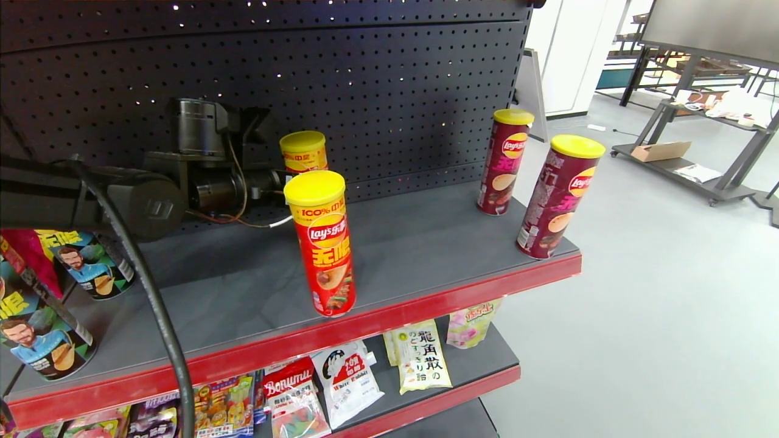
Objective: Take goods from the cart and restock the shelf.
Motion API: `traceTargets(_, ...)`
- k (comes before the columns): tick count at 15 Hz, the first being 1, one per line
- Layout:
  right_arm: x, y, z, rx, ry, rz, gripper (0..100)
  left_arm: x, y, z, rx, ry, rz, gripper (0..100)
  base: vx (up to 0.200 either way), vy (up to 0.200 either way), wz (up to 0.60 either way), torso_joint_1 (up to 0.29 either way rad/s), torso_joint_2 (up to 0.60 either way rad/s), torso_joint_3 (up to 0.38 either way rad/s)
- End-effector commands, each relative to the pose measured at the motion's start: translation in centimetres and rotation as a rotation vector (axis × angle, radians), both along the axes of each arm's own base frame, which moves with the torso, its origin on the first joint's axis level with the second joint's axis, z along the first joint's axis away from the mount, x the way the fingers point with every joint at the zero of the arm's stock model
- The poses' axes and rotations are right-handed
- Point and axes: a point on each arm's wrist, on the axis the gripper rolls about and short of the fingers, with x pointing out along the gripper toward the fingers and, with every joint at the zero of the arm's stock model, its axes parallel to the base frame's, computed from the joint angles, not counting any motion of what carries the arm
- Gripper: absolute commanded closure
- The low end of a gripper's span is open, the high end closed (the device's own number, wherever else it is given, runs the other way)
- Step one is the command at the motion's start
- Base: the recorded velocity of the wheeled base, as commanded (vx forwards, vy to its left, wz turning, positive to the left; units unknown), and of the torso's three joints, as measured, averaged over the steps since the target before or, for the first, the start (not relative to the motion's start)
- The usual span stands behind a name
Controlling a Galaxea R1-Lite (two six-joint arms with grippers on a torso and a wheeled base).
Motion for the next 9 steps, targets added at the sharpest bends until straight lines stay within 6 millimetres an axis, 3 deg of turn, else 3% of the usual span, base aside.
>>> traceTargets(1,0.0,0.0,0.0,0.0,0.0,0.001,0,-1.2,0.5,0.9,-0.004,-0.016,0.005,0,0.0,0.0,0.0,0.0,0.0,0.0)
traceTargets(9,0.0,0.0,0.0,0.0,0.0,0.001,0,-4.6,2.7,0.7,0.011,0.032,0.047,0,0.0,0.0,0.0,0.0,0.0,0.0)
